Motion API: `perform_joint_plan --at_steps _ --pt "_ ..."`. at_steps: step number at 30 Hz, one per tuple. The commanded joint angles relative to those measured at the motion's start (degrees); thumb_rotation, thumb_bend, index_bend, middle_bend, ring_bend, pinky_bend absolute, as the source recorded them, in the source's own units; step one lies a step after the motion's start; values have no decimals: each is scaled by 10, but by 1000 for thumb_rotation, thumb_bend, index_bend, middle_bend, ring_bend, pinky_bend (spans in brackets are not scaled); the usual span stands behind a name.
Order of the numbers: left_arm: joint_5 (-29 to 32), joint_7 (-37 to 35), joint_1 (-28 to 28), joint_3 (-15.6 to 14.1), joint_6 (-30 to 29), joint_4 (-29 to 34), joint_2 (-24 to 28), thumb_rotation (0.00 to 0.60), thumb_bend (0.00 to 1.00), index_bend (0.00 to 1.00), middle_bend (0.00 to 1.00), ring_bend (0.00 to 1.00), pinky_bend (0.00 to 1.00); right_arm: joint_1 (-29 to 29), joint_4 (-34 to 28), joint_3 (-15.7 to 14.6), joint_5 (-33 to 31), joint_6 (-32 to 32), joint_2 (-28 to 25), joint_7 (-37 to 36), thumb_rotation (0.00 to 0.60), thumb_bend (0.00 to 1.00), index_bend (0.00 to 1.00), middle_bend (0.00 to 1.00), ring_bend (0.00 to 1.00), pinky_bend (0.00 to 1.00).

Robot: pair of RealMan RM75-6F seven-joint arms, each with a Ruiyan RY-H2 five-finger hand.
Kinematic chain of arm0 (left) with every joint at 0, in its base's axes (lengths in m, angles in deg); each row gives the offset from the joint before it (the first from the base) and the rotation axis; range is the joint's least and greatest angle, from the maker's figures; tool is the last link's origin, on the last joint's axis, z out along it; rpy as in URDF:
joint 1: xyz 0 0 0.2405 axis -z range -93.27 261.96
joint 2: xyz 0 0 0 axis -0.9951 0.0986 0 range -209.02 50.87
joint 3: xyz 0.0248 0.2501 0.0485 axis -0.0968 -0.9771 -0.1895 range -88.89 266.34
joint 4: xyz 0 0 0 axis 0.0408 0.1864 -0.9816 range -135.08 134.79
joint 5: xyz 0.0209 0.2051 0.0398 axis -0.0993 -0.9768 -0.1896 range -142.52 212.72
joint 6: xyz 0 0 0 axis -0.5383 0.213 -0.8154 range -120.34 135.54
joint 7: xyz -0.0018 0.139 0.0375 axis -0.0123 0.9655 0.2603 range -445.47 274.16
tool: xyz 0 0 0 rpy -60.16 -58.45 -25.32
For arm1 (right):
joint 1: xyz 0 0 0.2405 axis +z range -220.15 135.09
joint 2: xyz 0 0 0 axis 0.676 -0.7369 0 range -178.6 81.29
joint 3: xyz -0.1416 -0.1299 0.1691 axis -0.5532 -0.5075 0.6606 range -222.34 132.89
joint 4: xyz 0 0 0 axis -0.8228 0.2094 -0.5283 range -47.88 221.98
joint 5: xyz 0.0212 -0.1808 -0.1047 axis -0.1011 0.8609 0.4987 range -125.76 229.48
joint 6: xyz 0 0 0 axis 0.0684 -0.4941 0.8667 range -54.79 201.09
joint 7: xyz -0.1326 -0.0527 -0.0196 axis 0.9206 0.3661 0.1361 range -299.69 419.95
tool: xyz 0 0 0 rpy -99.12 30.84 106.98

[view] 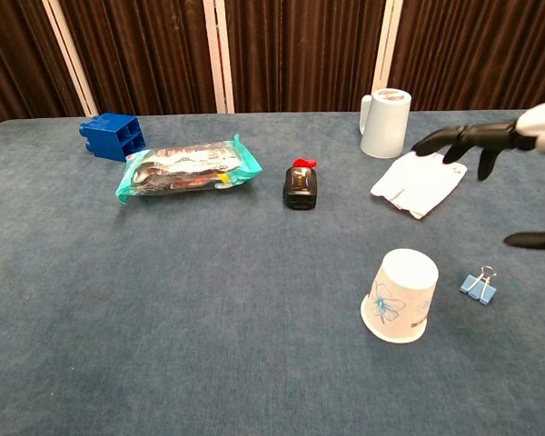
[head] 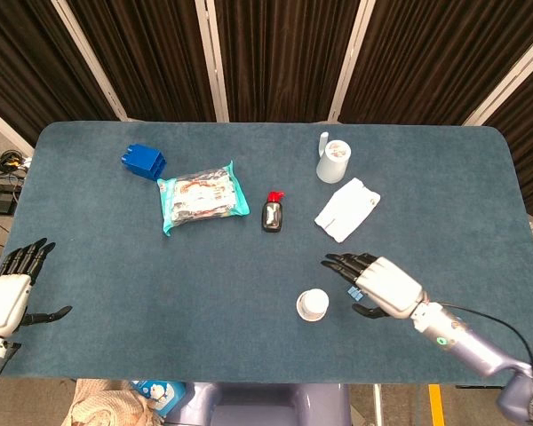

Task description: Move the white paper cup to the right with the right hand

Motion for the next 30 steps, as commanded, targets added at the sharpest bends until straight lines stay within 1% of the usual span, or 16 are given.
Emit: perform_joint_plan --at_steps 1,7,10,15,18,21,23,26,29,30 --pt "2 -3 2 1 3 0 1 600 0 0 0 0 0 12 -5 -8 -10 19 18 13 600 308 19 112 177 314" --pt "5 -17 3 6 2 0 7 600 0 0 0 0 0 21 -29 -19 -25 42 35 45 600 307 22 112 178 314" --pt "1 -21 3 6 -3 -2 8 600 0 0 0 0 0 23 -41 -22 -37 54 43 67 600 308 51 112 177 314" --pt "-3 -26 1 4 -5 -1 11 600 0 0 0 0 0 26 -50 -22 -67 75 55 104 600 307 73 112 177 316" --pt "-4 -28 1 4 -6 -1 12 600 0 0 0 0 0 27 -51 -22 -83 84 62 118 600 307 89 112 177 327" --pt "-2 -30 1 4 -5 -1 12 600 0 0 0 0 0 26 -51 -24 -93 86 69 132 600 308 126 133 193 349" --pt "-1 -31 2 4 -4 0 13 600 0 0 0 0 0 26 -50 -25 -97 87 74 138 600 308 161 156 215 371" --pt "-1 -31 2 3 -3 1 13 600 0 0 0 0 0 27 -47 -24 -106 87 83 147 600 311 242 205 267 434" --pt "-1 -31 2 3 -2 2 14 600 0 0 0 0 0 27 -43 -22 -115 85 92 152 600 348 369 306 383 532" --pt "0 -32 2 3 -2 2 14 600 0 0 0 0 0 26 -40 -22 -118 83 96 153 600 362 399 334 413 548"
